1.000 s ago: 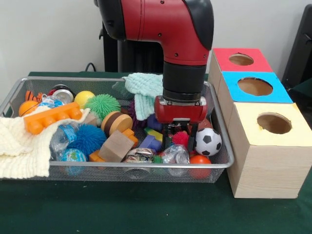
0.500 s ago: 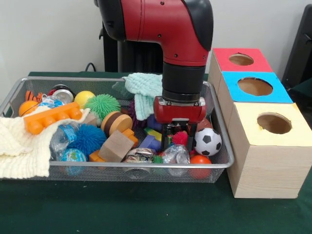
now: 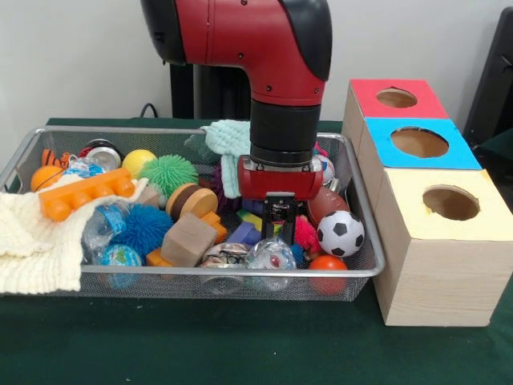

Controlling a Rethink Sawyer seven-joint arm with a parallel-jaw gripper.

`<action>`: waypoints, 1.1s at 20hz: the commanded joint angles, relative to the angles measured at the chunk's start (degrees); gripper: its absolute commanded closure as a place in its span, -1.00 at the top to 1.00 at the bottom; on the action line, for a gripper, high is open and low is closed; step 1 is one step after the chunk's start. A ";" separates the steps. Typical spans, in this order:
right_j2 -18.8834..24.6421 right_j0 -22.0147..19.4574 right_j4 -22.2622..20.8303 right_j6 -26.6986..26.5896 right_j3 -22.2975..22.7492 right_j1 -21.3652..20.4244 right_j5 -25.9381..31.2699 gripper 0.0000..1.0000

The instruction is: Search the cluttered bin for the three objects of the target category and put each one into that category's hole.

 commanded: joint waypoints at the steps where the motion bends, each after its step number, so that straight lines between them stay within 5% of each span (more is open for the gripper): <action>1: 6.54 -3.00 0.46 3.15 2.28 -1.04 4.41 -1.00; 5: 9.90 -6.18 1.87 3.90 5.32 -2.61 4.90 -1.00; 13: 9.79 -7.20 3.15 7.91 15.16 -12.91 4.22 -1.00; 22: 10.68 -9.95 1.64 8.67 24.33 -16.66 -1.51 -1.00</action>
